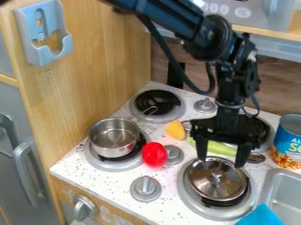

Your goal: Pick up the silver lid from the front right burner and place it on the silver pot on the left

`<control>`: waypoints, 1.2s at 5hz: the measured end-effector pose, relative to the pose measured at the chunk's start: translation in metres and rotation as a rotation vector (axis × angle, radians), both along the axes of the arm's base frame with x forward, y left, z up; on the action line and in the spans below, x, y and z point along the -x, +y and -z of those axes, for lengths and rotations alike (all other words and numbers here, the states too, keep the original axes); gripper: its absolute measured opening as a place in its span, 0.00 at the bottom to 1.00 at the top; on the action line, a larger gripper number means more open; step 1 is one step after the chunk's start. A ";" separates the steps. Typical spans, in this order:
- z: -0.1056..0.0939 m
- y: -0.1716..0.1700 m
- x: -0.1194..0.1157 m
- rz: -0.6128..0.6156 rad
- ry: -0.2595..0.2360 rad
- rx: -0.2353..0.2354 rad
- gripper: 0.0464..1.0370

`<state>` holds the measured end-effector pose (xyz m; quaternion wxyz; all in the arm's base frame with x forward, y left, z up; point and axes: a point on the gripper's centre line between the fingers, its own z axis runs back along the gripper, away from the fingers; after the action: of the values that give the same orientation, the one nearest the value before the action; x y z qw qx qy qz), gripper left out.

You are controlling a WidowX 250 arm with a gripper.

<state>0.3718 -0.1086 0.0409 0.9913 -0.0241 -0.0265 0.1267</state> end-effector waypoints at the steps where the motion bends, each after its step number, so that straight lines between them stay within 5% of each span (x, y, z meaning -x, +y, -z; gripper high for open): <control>1: 0.010 -0.004 -0.007 0.006 -0.011 -0.027 0.96; 4: 0.035 -0.007 -0.015 0.025 -0.049 -0.115 0.96; 6: 0.040 -0.013 -0.017 0.037 -0.064 -0.121 0.96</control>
<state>0.3891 -0.1221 0.0007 0.9917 0.0314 -0.0656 0.1056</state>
